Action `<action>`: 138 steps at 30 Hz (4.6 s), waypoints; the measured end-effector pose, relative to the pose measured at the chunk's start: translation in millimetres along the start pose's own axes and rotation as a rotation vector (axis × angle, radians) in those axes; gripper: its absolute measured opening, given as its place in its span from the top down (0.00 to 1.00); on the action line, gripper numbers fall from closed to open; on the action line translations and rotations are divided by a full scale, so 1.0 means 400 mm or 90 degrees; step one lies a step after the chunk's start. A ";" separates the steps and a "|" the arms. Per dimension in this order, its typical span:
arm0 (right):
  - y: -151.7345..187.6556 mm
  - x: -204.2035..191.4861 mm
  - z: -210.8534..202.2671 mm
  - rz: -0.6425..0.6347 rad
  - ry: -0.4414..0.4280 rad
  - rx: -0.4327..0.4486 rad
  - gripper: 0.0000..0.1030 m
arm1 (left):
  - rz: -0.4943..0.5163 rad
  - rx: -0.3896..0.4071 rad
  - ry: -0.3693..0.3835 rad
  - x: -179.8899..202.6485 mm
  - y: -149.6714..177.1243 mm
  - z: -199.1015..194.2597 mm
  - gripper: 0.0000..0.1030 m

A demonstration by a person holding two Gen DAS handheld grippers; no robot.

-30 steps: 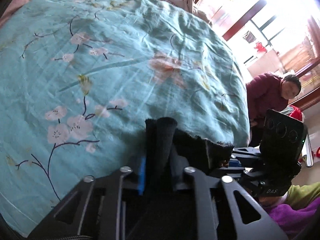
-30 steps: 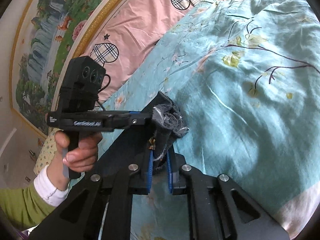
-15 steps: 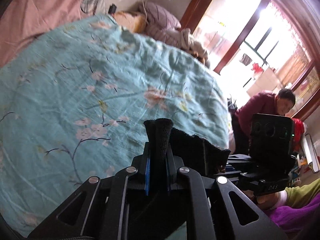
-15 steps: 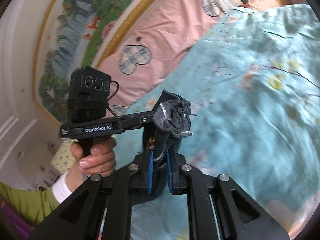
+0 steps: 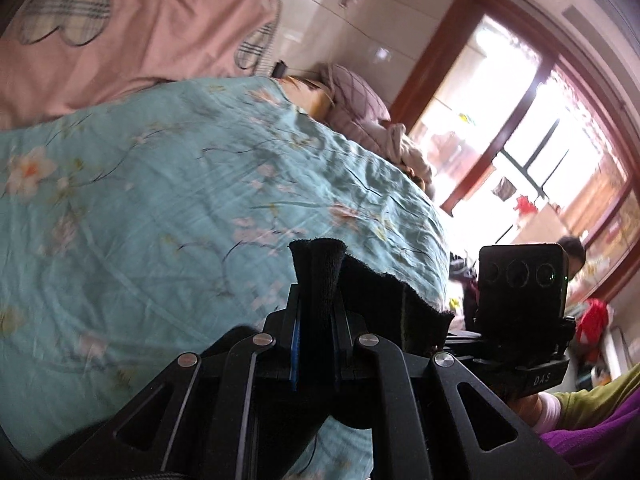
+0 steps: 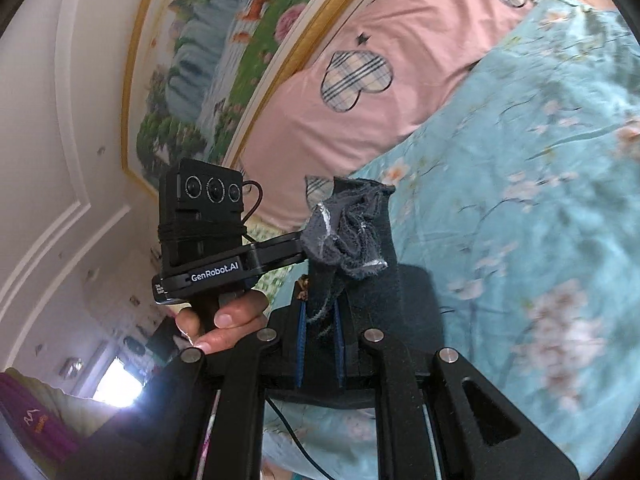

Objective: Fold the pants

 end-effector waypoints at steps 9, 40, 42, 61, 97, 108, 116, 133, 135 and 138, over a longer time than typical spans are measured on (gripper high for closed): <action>0.059 -0.037 0.157 -0.026 -0.007 -0.093 0.87 | -0.087 0.045 -0.027 -0.112 0.141 -0.102 0.90; 0.162 -0.033 0.350 -0.091 0.094 -0.247 0.68 | -0.255 0.040 -0.088 -0.285 0.380 -0.132 0.86; 0.167 -0.038 0.353 -0.094 0.091 -0.254 0.66 | -0.271 0.045 -0.104 -0.287 0.400 -0.154 0.86; 0.209 -0.118 0.404 -0.110 0.013 -0.297 0.50 | -0.420 0.146 -0.264 -0.243 0.589 -0.403 0.82; 0.299 -0.309 0.775 -0.264 -0.042 -0.465 0.41 | -0.791 0.346 -0.505 -0.213 0.988 -0.773 0.44; 0.321 -0.348 0.977 -0.336 -0.033 -0.547 0.41 | -0.815 0.333 -0.502 -0.267 0.994 -0.760 0.41; 0.361 -0.364 1.108 -0.374 -0.028 -0.609 0.41 | -0.819 0.337 -0.502 -0.286 1.007 -0.756 0.41; 0.484 -0.382 1.232 -0.425 -0.029 -0.716 0.73 | -0.779 0.295 -0.559 -0.322 0.967 -0.732 0.80; 0.472 -0.388 1.213 -0.418 -0.036 -0.705 0.78 | -0.755 0.287 -0.576 -0.310 0.945 -0.733 0.83; 0.441 -0.401 1.176 -0.403 -0.053 -0.681 0.80 | -0.718 0.296 -0.586 -0.280 0.898 -0.743 0.83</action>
Point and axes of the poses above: each gripper's, at about its wrist camera, not at the fingertips, and z roughly the way its jaws point, x to its right, y to its underside, the point moved 1 cm from there along z, roughly the way its jaws point, and after that the axes turned 8 degrees about z, right-handed, at the moved point
